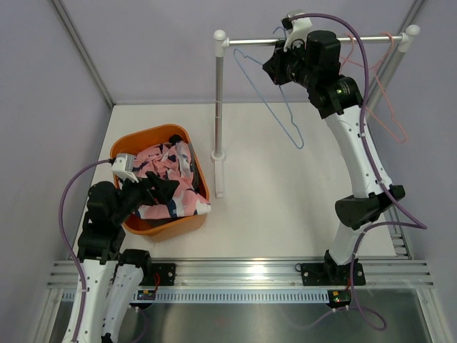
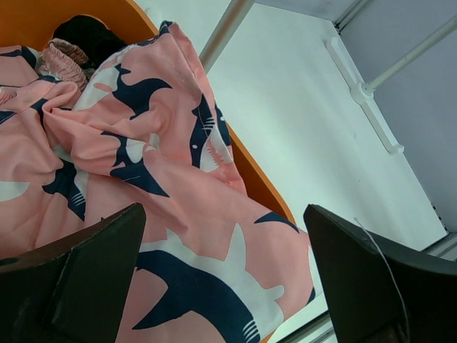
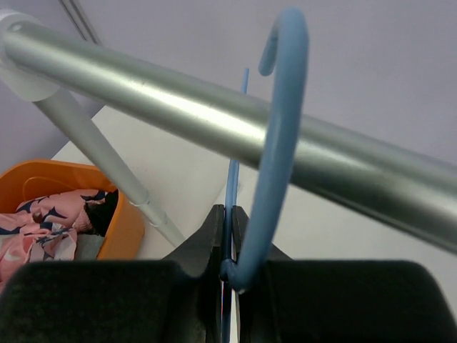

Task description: Remove the shorts from the hanger

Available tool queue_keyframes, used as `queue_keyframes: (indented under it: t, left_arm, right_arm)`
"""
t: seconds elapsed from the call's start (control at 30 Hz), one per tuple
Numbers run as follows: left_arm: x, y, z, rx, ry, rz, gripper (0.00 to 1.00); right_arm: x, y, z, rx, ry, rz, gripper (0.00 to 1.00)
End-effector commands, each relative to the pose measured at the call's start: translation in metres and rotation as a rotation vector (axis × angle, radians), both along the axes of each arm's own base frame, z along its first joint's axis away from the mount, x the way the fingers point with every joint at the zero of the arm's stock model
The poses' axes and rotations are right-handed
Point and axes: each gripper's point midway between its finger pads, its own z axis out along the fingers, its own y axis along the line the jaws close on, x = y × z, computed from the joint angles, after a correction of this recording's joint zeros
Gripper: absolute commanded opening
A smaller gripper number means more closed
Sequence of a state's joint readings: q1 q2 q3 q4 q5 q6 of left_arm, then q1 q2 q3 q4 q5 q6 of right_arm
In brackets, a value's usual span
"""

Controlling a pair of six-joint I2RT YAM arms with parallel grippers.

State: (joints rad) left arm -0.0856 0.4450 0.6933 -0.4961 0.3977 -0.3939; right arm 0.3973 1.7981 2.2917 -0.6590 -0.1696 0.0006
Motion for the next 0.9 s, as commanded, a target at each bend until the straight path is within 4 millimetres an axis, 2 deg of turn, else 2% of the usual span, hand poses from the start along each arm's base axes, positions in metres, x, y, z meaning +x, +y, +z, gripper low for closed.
queue_keyframes:
  t: [0.0,0.17,0.3,0.5,0.6,0.77,0.8,0.87]
  left_arm:
    - [-0.001,-0.006,0.006,0.003,-0.038,-0.042,0.99]
    - [-0.001,-0.007,0.004,0.005,-0.036,-0.044,0.99]
    - [-0.001,-0.007,0.003,0.006,-0.033,-0.046,0.99]
    - [0.000,-0.007,0.001,0.005,-0.023,-0.044,0.99]
    - [0.001,-0.007,0.001,0.008,-0.022,-0.041,0.99]
    - [0.002,-0.006,-0.002,0.009,-0.011,-0.038,0.99]
    - [0.002,-0.006,-0.002,0.010,-0.010,-0.035,0.99]
    - [0.002,-0.006,-0.002,0.009,-0.009,-0.034,0.99]
  right_arm:
    - [0.010,-0.001,0.022,0.008,-0.065,-0.026,0.00]
    - [0.018,0.004,0.018,0.038,-0.046,-0.031,0.00]
    - [0.022,0.003,-0.001,0.024,0.000,-0.049,0.00]
    - [0.019,0.000,-0.021,0.019,0.060,-0.066,0.00]
    - [0.016,-0.001,-0.023,0.030,0.073,-0.074,0.01]
    - [0.009,-0.008,-0.018,0.043,0.065,-0.098,0.12]
    - [0.005,-0.010,-0.015,0.044,0.060,-0.103,0.20]
    - [-0.002,-0.014,-0.007,0.058,0.043,-0.111,0.28]
